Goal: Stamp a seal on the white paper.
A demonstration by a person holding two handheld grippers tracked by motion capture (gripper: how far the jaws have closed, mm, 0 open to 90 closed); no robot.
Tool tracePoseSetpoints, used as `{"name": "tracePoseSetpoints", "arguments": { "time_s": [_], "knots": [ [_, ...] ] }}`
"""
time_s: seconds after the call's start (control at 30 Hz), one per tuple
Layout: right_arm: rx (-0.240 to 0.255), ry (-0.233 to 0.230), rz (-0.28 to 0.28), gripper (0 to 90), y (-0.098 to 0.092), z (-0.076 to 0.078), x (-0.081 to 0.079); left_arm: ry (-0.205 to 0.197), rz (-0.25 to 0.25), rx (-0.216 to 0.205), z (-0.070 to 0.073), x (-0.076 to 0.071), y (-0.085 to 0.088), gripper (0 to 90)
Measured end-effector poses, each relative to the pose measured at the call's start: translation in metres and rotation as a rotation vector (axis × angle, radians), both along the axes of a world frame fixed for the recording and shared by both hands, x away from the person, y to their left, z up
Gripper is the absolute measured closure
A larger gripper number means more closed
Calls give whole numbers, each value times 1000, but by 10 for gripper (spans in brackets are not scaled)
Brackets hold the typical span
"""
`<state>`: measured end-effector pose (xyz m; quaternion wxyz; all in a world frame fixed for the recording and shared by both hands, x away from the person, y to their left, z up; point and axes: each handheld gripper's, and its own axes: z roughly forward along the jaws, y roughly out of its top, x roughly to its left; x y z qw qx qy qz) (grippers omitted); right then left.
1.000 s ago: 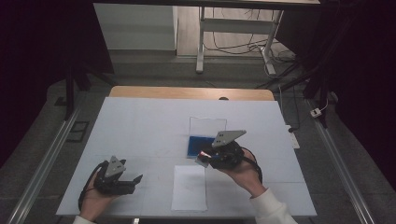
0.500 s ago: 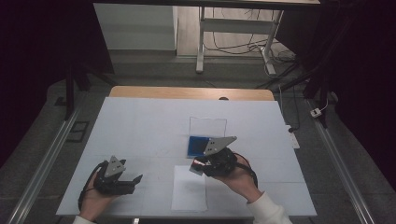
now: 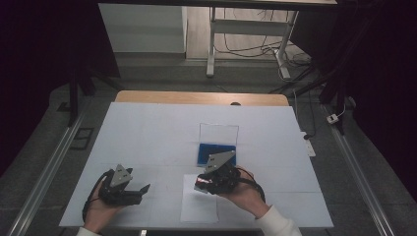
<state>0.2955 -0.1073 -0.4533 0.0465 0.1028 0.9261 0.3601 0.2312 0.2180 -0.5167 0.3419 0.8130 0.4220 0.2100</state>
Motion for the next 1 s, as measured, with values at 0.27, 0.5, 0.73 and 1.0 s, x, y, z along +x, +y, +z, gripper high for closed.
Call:
{"name": "tracePoseSetpoints", "arguments": {
  "time_s": [0.27, 0.5, 0.73, 1.0],
  "knots": [
    [-30, 6, -1, 695, 5, -13, 2, 2, -6, 8, -1, 0, 0, 169],
    [-63, 4, 9, 695, 10, -20, 2, 1, -5, 4, 0, 1, 0, 169],
    [-80, -2, 12, 695, 13, -25, 2, 3, -4, 3, 0, 1, 0, 168],
    [-91, 0, 13, 695, 14, -29, 2, 6, -9, 4, 0, 0, 0, 168]
  ]
}}
